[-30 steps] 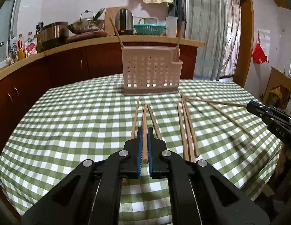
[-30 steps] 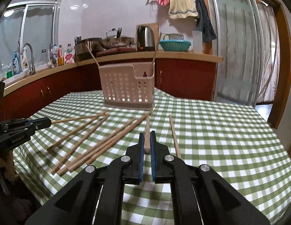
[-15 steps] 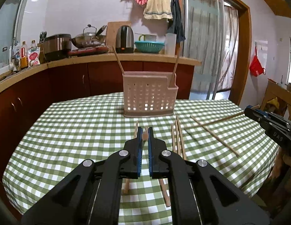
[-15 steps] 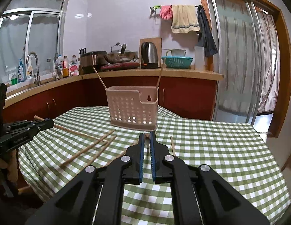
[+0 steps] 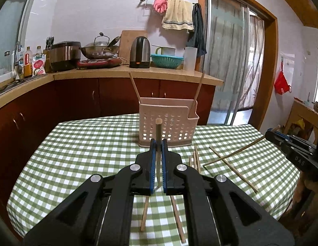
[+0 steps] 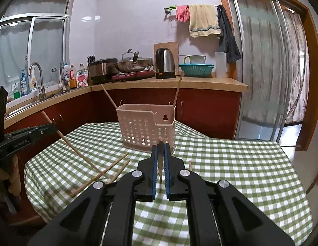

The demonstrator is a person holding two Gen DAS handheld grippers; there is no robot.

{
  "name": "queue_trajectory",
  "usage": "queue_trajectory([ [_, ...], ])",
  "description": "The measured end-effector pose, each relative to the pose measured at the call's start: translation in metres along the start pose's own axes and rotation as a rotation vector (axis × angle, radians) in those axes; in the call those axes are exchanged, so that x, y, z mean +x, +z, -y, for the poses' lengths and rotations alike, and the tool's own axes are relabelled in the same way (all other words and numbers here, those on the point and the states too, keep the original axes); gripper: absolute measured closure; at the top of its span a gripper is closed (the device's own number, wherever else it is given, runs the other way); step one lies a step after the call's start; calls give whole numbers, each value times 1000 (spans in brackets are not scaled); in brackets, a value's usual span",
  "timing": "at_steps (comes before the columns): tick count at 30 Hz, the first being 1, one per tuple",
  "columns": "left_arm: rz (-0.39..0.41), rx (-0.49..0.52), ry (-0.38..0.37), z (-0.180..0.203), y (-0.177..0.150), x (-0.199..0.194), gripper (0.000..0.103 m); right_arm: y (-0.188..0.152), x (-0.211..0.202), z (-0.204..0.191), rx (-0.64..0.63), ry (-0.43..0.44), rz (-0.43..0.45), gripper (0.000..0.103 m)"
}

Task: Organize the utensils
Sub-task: 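Lift both held chopsticks and carry them above the basket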

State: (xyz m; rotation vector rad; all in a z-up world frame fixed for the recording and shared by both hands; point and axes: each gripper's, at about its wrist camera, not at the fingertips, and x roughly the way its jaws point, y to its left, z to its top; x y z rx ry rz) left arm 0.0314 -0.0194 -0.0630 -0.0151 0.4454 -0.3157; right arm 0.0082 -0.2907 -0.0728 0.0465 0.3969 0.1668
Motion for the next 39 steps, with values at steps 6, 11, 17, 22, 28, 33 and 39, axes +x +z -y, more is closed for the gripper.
queue_trajectory([
  [6, 13, 7, 14, -4, 14, 17, 97, 17, 20, -1, -20, 8, 17, 96],
  [11, 18, 7, 11, -8, 20, 28, 97, 29, 35, -1, -30, 12, 41, 96],
  [17, 45, 10, -17, -8, 40, 27, 97, 47, 41, 3, -9, 33, 73, 96],
  [22, 82, -7, -71, -9, 73, 24, 97, 77, 35, 4, -20, 49, 143, 96],
  [28, 175, 1, -100, -8, 124, 20, 97, 120, 27, 6, -31, 75, 252, 96],
  [33, 267, 16, -74, -7, 163, 29, 97, 151, 45, 12, -34, 83, 299, 96],
  [39, 319, 37, -23, -7, 193, 59, 97, 161, 83, 19, -20, 92, 260, 96],
])
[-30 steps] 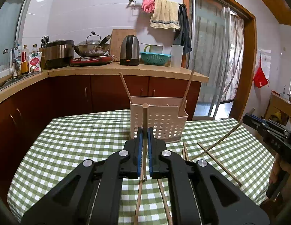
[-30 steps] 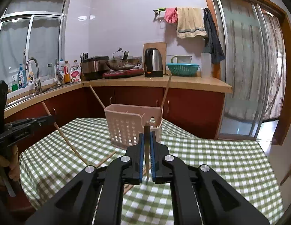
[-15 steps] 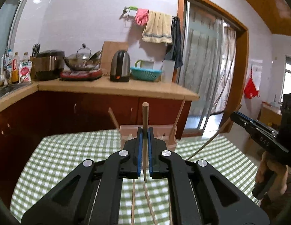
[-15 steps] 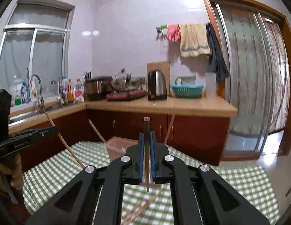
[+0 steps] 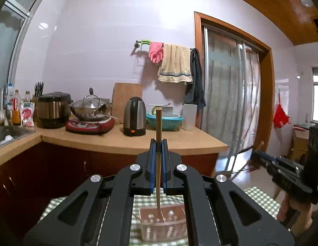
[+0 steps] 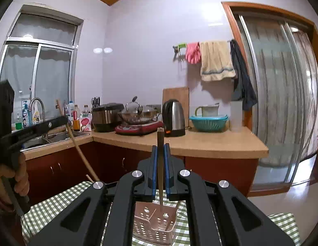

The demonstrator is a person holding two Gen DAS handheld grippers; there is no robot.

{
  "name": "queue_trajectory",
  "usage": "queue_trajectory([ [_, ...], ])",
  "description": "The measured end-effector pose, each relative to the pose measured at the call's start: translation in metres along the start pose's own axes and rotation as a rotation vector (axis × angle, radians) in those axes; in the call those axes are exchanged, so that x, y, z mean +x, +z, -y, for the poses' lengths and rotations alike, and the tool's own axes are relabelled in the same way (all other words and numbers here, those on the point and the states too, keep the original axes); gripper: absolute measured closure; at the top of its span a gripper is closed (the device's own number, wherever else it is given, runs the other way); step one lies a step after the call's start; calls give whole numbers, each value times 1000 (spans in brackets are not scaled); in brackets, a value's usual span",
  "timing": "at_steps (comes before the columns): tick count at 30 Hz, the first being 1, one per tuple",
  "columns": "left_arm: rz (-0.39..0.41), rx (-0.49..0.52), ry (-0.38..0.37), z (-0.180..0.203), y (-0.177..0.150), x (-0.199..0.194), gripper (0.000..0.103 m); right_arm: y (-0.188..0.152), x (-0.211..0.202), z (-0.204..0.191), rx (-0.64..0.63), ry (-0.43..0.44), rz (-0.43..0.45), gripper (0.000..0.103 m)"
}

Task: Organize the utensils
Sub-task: 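Lift both held chopsticks and carry them above the basket, then open the right tool over the basket while the left tool releases its chopstick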

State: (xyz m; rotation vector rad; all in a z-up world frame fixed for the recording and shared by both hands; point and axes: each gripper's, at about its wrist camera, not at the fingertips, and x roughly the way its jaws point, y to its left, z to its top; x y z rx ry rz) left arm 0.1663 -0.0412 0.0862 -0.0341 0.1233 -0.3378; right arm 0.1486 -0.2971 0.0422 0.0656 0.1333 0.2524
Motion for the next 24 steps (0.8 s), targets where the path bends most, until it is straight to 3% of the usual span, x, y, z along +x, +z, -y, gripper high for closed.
queue_trajectory([
  [3, -21, 4, 2, 0, -8, 17, 97, -12, 19, 4, 17, 3, -44, 96],
  [10, -164, -7, -16, -1, -61, 61, 97, -55, 57, 9, 58, 15, -173, 96],
  [19, -308, -31, -11, -12, -113, 89, 94, -78, 71, 11, 74, 7, -234, 96],
  [22, -307, -25, -5, -12, -115, 86, 77, -76, 70, 10, 65, 0, -230, 85],
  [24, -285, -29, 0, -12, -113, 80, 56, -74, 65, 10, 60, -12, -215, 65],
])
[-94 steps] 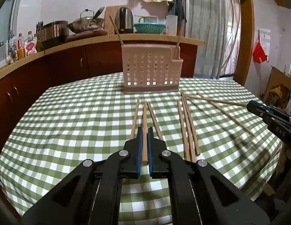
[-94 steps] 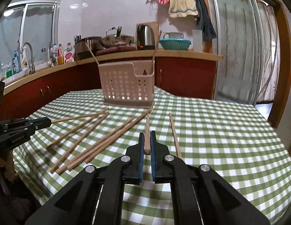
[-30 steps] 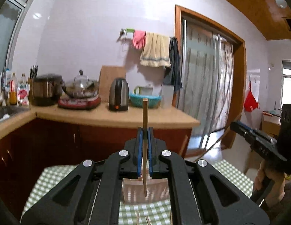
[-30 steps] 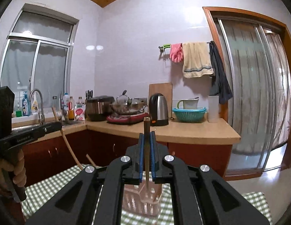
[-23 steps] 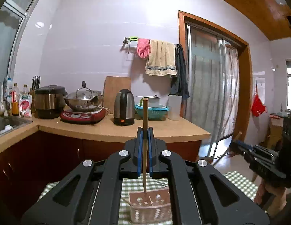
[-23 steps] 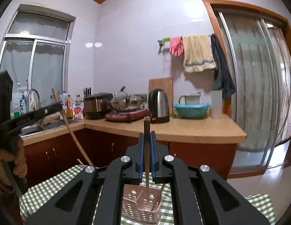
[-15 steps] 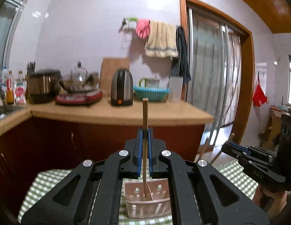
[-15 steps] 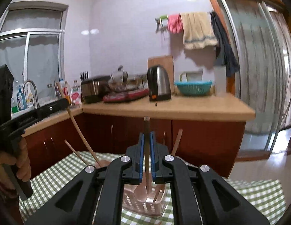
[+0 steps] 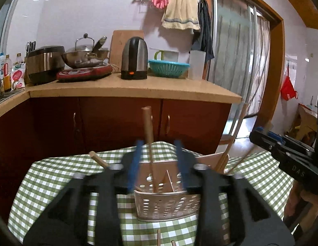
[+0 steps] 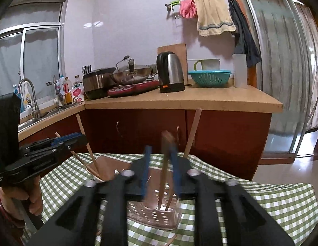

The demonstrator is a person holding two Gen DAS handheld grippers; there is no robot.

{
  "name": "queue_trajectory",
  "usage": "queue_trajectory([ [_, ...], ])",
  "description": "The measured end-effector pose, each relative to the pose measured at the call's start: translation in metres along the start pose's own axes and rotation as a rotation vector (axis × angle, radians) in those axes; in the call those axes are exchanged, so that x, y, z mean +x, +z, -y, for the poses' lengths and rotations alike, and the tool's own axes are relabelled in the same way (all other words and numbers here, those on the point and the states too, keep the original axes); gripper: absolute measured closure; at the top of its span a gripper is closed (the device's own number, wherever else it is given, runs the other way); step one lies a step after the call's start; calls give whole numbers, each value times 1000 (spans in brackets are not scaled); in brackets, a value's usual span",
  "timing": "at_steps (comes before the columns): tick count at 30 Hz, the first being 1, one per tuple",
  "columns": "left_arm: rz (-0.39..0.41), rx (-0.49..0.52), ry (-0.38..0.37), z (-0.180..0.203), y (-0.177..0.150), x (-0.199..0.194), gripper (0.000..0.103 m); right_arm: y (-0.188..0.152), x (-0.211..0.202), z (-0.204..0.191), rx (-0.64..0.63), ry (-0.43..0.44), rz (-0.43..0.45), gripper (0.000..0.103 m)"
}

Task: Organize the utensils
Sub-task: 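Open the right tool over the basket while the left tool releases its chopstick, then withdraw both open tools from the basket toward the table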

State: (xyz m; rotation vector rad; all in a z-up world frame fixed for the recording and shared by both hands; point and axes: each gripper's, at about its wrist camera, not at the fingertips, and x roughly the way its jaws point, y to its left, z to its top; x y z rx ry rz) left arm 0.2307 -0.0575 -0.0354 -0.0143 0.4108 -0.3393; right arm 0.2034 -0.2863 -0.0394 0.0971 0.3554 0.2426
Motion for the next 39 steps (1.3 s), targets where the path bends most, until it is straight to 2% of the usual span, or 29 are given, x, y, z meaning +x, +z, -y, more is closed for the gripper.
queue_trajectory([
  [5, 20, -1, 6, 0, 2, -12, 42, 3, -13, 0, -8, -28, 36, 44],
  [9, 38, -12, 8, 0, 2, -25, 31, 7, -29, 0, -17, -55, 74, 36],
  [13, 61, -13, 9, 2, -2, -47, 28, 7, -51, 0, -19, -72, 103, 36],
  [17, 72, -17, 22, 3, -17, -70, 27, -6, -77, -1, -19, -89, 107, 36],
  [29, -27, -34, 78, 6, -109, -107, 27, -108, -125, 7, 12, -160, 2, 36],
  [34, -85, -36, 102, 8, -146, -115, 27, -158, -137, 6, -6, -166, -54, 43],
  [39, -137, -56, 117, 5, -180, -121, 29, -190, -142, 11, 8, -161, -105, 52],
])
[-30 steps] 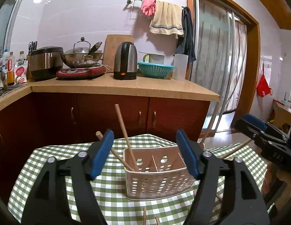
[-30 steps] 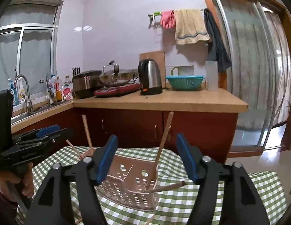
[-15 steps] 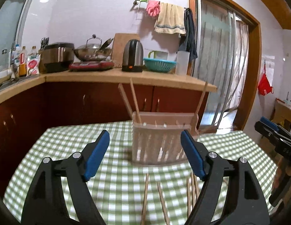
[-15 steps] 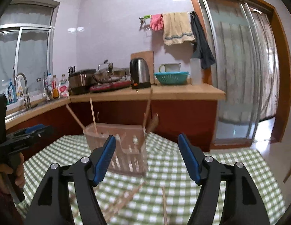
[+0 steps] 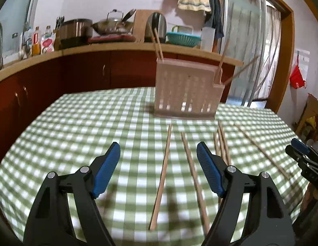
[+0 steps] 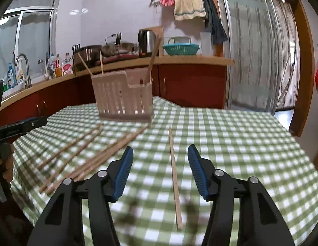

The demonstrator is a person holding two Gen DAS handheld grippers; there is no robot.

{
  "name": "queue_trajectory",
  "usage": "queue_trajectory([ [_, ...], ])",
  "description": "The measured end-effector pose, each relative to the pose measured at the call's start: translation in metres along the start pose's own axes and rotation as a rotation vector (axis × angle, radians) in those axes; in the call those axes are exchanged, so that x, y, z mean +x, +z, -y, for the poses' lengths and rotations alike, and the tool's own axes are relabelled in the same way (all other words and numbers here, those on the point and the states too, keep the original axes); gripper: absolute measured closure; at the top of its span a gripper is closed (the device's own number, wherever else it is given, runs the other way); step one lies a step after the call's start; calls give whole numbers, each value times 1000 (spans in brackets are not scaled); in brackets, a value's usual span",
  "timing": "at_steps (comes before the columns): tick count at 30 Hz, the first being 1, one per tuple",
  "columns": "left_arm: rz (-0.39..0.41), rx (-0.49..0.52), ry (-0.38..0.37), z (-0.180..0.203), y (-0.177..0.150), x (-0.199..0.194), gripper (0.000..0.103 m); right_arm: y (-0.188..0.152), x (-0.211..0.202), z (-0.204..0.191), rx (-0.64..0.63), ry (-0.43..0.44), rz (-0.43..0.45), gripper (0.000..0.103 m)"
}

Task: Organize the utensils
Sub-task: 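Withdraw both open tools from the basket toward the table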

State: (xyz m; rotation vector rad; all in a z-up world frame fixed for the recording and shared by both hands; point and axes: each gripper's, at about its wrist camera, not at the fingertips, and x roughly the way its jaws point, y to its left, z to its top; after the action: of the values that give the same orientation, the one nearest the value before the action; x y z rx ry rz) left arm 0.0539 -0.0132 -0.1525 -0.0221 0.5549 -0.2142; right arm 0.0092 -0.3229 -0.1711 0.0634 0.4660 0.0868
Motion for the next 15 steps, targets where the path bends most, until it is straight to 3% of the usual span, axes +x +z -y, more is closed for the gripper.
queue_trajectory([
  [15, -89, -2, 29, 1, -49, 2, 43, -49, 4, 18, 34, -12, -96, 76],
])
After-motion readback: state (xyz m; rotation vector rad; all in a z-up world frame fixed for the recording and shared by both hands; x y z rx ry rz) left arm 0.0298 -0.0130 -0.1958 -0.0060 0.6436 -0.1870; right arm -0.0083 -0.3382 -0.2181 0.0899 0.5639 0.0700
